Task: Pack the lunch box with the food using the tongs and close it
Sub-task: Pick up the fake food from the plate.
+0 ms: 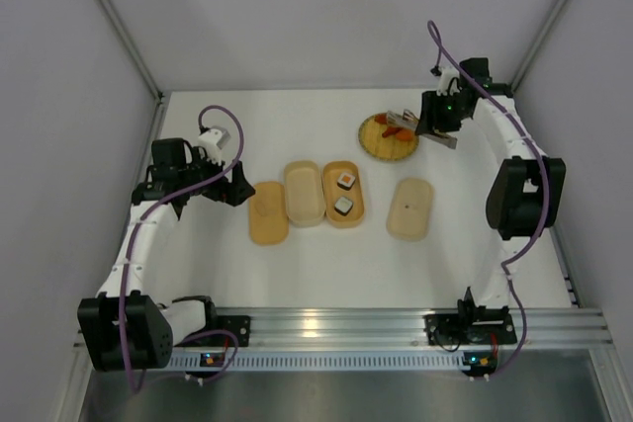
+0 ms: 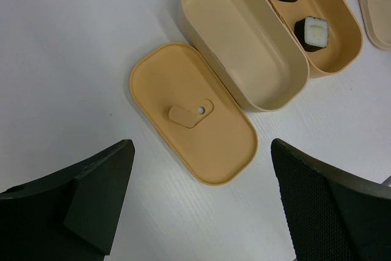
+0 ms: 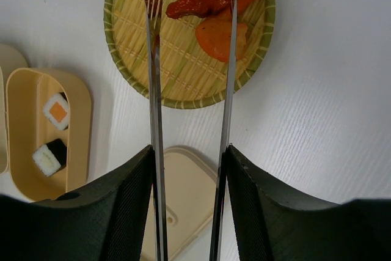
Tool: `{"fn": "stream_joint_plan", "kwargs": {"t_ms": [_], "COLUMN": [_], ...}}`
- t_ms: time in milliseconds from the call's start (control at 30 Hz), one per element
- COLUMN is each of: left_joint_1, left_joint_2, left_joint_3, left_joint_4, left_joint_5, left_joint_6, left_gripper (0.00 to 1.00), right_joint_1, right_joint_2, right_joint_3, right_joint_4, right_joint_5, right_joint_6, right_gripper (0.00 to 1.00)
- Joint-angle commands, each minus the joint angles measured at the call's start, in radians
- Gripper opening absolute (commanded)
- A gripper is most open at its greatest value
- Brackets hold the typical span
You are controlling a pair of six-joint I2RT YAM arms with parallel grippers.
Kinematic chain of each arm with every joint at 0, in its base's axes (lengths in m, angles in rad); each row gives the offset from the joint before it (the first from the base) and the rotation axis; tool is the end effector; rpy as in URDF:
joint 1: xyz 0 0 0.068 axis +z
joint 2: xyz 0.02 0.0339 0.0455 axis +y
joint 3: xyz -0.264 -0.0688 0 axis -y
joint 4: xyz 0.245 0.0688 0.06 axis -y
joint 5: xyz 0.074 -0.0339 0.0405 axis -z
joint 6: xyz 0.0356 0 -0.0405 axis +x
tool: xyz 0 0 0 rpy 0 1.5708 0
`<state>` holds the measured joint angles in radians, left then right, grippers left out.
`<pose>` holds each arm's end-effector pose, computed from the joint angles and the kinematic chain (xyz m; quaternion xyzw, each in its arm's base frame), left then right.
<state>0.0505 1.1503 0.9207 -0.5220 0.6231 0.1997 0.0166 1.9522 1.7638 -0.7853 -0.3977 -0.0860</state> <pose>0.2404 -0.0087 0.2869 0.1868 0.8616 -0.2317 0.4112 0.4299 0.0209 0.2832 -0.1061 0.9327 0.1787 0.2947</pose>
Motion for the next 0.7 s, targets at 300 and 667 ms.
{"fn": "stream_joint_plan", "kwargs": {"t_ms": [300, 667], "left_joint_1": [-0.001, -0.001], "left_joint_2": [0.002, 0.000], "left_joint_3": [0.001, 0.000], "left_joint_4": [0.050, 0.050], "left_joint_5": [0.027, 0.026], "left_joint_6": [-0.010, -0.008], "left_gripper": [0.98, 0.98], "right_joint_1": [-0.006, -0.006], "right_joint_2": [0.024, -0.002], "right_joint_3": [0.049, 0.031], "right_joint_4": [0.046, 0.084], "right_joint_5": [-0.029, -0.003], "right_joint_6": [0.028, 0.045], "right_gripper": [0.48, 0.48]}}
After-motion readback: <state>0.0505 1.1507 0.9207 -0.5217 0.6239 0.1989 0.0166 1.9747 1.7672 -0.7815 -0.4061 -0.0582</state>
